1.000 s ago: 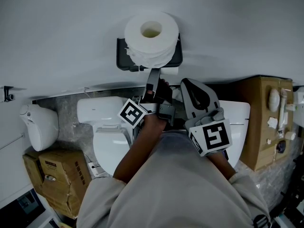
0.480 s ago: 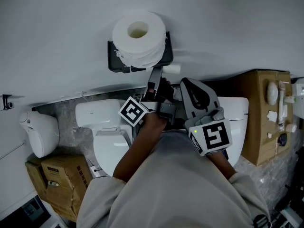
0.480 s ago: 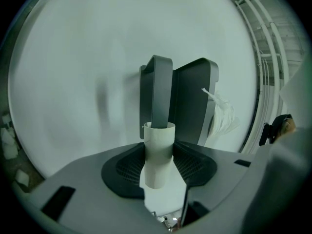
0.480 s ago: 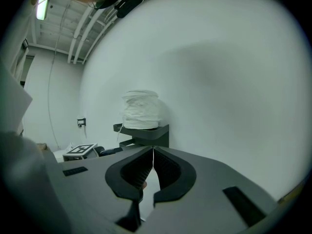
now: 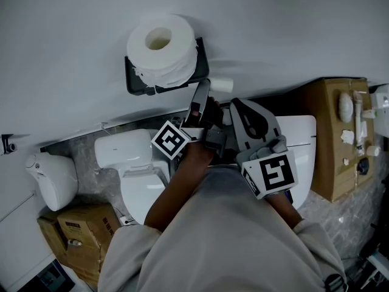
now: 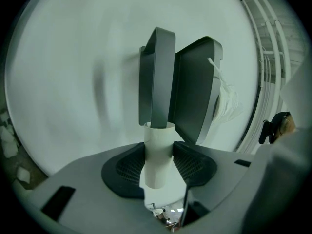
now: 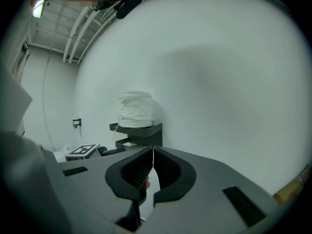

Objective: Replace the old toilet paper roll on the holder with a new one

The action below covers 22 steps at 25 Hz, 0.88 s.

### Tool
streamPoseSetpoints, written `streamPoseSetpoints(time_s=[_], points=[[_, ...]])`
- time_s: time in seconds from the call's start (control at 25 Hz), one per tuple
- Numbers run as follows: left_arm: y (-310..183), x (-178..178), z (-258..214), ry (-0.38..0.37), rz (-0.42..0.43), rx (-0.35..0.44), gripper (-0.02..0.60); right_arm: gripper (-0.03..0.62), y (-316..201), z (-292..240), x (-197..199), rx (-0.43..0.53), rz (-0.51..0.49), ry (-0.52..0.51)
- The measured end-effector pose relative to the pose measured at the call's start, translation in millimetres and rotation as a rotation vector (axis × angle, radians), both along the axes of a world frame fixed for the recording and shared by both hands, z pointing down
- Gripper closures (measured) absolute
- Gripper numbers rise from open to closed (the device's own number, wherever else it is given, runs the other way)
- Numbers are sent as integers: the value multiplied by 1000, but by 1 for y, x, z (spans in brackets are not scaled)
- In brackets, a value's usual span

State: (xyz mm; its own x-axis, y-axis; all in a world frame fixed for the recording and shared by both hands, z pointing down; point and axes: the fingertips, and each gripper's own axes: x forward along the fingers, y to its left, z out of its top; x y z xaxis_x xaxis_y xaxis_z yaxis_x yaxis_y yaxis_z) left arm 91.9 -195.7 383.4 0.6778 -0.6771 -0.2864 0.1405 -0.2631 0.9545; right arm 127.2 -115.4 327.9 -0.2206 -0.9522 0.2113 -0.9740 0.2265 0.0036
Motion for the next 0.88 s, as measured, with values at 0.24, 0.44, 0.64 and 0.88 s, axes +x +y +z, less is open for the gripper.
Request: streamPoseSetpoints(time_s=[0.24, 0.44, 0.64, 0.88], points=[[5, 14, 1, 5, 48, -9, 393, 577, 5, 0, 8, -4, 37, 1], [9, 32, 1, 6, 96, -4, 393, 577, 11, 2, 21, -8, 78, 3], [19, 52, -1, -8, 149, 15, 393, 577, 18, 2, 36, -6, 122, 1], [35, 63, -3, -43, 197, 25, 394, 577, 25, 2, 42, -7, 146, -5]])
